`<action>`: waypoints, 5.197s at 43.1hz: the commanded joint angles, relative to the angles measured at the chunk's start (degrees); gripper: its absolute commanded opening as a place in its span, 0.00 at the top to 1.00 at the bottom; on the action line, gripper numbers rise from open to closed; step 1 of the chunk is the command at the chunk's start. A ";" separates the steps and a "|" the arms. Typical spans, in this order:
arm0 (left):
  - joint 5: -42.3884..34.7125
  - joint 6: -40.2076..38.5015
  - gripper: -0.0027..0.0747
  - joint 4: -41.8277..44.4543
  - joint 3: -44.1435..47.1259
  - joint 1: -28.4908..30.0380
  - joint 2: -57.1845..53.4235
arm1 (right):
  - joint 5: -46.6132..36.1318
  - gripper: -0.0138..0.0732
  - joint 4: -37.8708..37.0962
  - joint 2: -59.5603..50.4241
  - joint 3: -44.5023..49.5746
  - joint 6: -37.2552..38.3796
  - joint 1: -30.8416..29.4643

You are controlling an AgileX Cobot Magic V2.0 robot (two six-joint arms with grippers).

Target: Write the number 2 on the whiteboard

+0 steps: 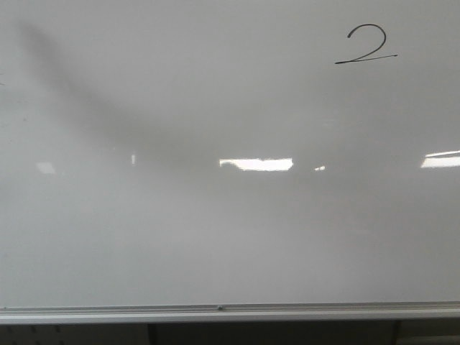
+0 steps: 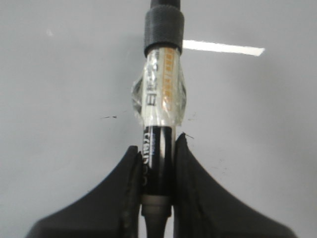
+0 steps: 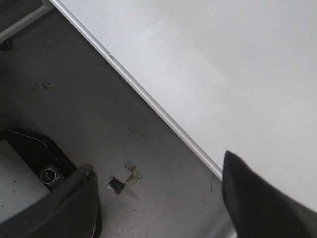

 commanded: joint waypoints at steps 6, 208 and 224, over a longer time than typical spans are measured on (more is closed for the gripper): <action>-12.95 -0.53 0.96 -0.40 -1.50 -0.69 3.76 | -3.84 0.21 0.37 -0.36 -1.53 0.04 -0.23; 61.84 -3.89 0.99 8.64 -13.86 -4.22 -43.50 | 7.31 0.93 -19.35 -16.34 -8.87 38.38 -1.13; 61.84 -3.89 0.99 8.64 -13.86 -4.22 -43.50 | 6.98 0.93 -19.35 -16.34 -8.87 38.38 -1.13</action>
